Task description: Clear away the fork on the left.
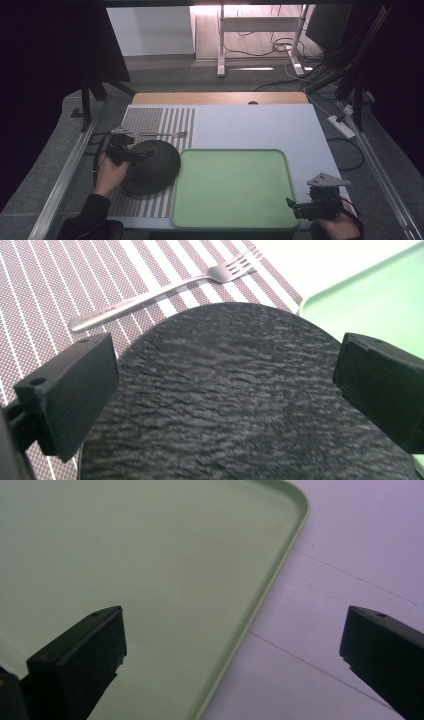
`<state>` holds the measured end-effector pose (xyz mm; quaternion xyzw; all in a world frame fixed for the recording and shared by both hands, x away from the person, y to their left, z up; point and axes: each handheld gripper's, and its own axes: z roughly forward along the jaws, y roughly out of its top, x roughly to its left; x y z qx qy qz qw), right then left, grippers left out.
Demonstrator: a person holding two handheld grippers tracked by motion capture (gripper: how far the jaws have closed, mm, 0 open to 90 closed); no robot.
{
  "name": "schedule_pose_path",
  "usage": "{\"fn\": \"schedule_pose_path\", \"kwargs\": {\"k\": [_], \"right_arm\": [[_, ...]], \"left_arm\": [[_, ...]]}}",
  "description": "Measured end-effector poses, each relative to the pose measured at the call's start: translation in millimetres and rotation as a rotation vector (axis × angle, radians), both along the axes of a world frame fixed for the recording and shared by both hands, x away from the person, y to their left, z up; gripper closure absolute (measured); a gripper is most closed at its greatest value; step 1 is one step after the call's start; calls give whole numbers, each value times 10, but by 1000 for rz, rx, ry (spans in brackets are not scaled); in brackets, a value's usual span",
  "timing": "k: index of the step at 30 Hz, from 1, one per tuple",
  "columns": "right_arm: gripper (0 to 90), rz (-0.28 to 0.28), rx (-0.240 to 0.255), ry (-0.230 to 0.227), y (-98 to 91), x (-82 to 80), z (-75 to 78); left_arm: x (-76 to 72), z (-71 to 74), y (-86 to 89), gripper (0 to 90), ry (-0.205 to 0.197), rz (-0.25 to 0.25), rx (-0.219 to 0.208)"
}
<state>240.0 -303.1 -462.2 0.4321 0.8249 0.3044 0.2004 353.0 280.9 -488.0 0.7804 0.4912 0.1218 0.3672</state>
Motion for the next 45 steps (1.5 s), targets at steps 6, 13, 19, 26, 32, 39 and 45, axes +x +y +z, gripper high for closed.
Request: {"fn": "schedule_pose_path", "kwargs": {"k": [6, 13, 19, 26, 32, 39, 45], "right_arm": [[0, -1, -2, 2, 2, 2, -2], [0, 1, -1, 6, 1, 5, -3], [0, 3, -4, 10, 4, 7, -5], [0, 3, -5, 10, 8, 10, -10], [0, 6, -11, 17, 7, 13, -8], [0, 4, -13, 22, 11, 19, -13], [0, 4, -13, 21, 9, 18, -12]], "left_arm": [[198, -25, 9, 0, 26, 13, -4], [399, -48, -11, 0, 49, 23, 6], [563, -77, -11, 0, 67, 31, 20], [731, -102, -21, 0, 77, 53, 44], [868, -145, -52, 0, 89, 66, 79], [1049, -198, -61, 0, 110, 81, 84], [1127, -213, -35, 266, 125, 97, 144]]}}
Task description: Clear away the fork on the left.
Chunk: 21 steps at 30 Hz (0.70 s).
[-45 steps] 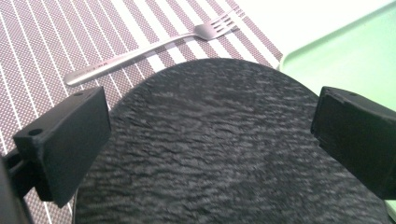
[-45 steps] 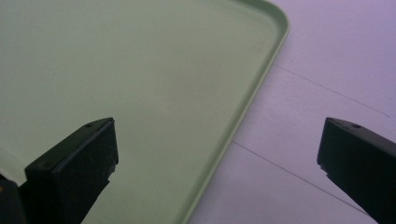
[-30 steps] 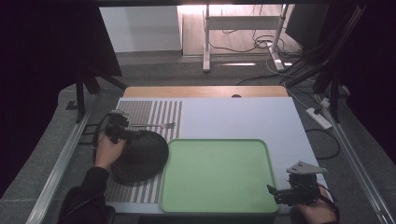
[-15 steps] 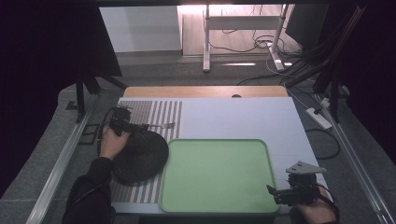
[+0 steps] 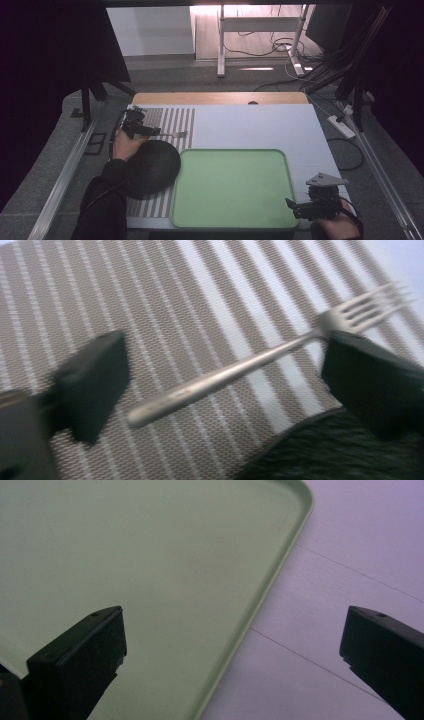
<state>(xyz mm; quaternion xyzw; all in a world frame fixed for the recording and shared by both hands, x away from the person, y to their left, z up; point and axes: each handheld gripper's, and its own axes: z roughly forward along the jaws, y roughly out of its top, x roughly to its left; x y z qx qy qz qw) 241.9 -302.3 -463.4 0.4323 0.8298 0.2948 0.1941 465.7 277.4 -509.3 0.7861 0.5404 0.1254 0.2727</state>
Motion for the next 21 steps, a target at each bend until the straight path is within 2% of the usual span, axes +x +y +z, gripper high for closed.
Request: {"fn": "schedule_pose_path", "kwargs": {"k": [2, 3, 4, 5, 6, 7, 8, 9, 14, 16, 19, 21], "right_arm": [[0, 2, -2, 4, 1, 2, -1], [0, 2, -2, 4, 1, 2, -1], [0, 3, -2, 5, 3, 3, -3], [0, 5, -5, 7, 7, 5, -5], [0, 4, -4, 6, 9, 6, -7], [0, 4, -5, 6, 9, 6, -7], [0, 4, -5, 7, 9, 7, -8], [0, 4, -5, 7, 9, 7, -8], [0, 5, -5, 6, 8, 6, -8], [0, 6, -5, 7, 7, 6, -8], [0, 7, -6, 7, 7, 6, -8], [0, 8, -8, 4, 8, 3, -8]], "left_arm": [[20, -6, 34, 397, 10, 6, 4], [28, -9, 56, 397, 15, 2, -3], [39, -16, 74, 493, 23, 0, -12], [51, -23, 86, 642, 28, 1, -16], [66, -33, 101, 741, 37, -14, -30], [81, -43, 106, 806, 44, -17, -35], [108, -63, 101, 873, 48, -23, -13], [108, -63, 101, 885, 48, -23, -13], [176, -139, 118, 887, 84, 3, 58], [163, -167, 190, 887, 94, 22, 50], [141, -162, 226, 887, 104, 19, 52], [92, -157, 256, 888, 124, 6, 36]]}}
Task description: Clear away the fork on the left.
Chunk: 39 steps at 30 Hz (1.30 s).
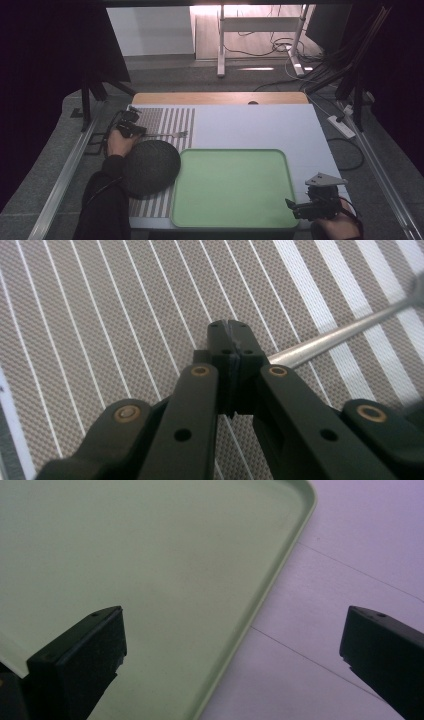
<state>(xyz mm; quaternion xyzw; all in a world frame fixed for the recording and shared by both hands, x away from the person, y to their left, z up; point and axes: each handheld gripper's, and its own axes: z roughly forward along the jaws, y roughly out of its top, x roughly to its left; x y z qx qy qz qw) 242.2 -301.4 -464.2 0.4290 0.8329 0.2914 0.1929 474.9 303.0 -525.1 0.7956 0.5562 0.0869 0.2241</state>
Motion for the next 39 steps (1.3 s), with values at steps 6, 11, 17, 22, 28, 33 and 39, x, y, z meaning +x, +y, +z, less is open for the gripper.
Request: {"fn": "schedule_pose_path", "kwargs": {"k": [6, 11, 17, 22, 28, 33, 39], "right_arm": [[0, 5, -8, 2, 4, -2, 1], [0, 9, -12, 1, 13, -5, 1], [0, 13, -18, 1, 17, -5, 2], [0, 16, -16, 0, 18, -5, 0], [0, 18, -20, 0, 19, -3, -2], [0, 17, -21, -1, 22, -2, -4], [0, 19, -25, 4, 24, 0, -5]], "left_arm": [[-92, 26, -12, 887, 40, -33, 0], [-159, 54, -49, 887, 86, -79, 9], [-172, 65, -70, 887, 106, -108, 10], [-168, 64, -52, 880, 96, -108, -22], [-155, 164, -41, 579, 28, -58, -59], [-134, 192, -133, 374, -16, -100, -38], [-61, 201, -297, 73, -7, -135, -53]]}}
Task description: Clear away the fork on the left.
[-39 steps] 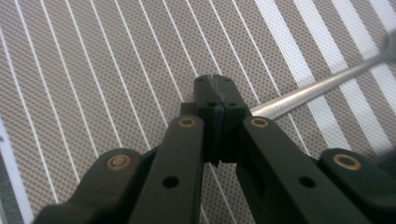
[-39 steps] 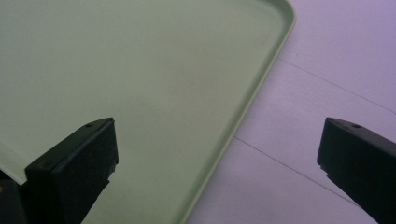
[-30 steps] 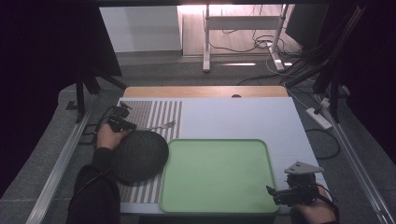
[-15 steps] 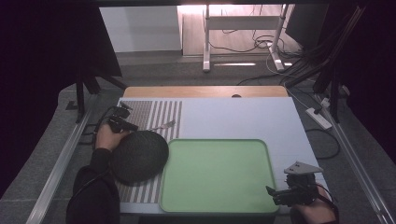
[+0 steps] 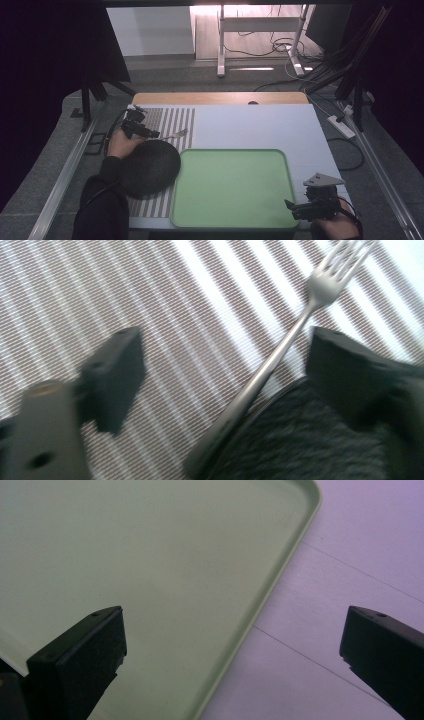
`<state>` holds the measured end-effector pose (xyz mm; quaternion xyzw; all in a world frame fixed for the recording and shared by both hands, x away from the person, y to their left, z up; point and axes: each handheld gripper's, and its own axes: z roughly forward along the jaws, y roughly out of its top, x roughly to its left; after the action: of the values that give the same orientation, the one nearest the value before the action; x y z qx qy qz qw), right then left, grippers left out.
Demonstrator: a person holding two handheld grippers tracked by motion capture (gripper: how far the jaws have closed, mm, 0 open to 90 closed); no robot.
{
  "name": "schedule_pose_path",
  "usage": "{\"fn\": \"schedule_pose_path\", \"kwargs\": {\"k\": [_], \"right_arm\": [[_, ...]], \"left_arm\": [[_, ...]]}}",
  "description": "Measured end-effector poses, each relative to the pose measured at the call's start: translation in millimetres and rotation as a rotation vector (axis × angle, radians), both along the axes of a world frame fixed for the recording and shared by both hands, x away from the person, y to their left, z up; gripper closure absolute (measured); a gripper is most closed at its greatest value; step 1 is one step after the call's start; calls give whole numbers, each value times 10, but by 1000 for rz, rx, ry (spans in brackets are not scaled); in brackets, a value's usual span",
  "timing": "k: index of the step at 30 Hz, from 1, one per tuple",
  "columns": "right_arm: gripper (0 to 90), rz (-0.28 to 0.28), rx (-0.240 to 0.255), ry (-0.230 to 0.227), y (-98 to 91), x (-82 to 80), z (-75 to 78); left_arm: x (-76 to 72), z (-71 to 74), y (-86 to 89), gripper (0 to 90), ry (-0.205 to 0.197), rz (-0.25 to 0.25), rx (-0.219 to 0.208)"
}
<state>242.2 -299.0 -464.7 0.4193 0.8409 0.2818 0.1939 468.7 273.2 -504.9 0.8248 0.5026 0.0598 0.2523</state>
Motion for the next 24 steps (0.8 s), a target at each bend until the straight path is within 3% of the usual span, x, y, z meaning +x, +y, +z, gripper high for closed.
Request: {"fn": "schedule_pose_path", "kwargs": {"k": [3, 6, 10, 13, 17, 19, 22, 24], "right_arm": [[0, 5, 2, 1, 1, -2, 0], [0, 6, 2, 1, 1, -2, 0], [0, 7, 5, 0, 0, -2, -2], [0, 8, 5, 0, -1, -2, -2], [0, 10, 1, 2, 1, -3, -1], [0, 10, 3, -1, 2, -3, -3], [0, 11, 2, -1, 2, -4, -4], [0, 11, 5, -2, 2, -4, -6]], "left_arm": [[50, -19, -146, 0, 2, -25, 14], [84, -36, -212, 0, 18, -49, 4], [138, -77, -340, 0, 34, -82, 28], [166, -124, -421, 0, 52, -102, 56], [204, -207, -483, 0, 71, -103, 129], [208, -236, -488, 0, 57, -100, 160], [207, -231, -472, 18, 49, -104, 159], [185, -215, -420, 92, 24, -113, 147]]}}
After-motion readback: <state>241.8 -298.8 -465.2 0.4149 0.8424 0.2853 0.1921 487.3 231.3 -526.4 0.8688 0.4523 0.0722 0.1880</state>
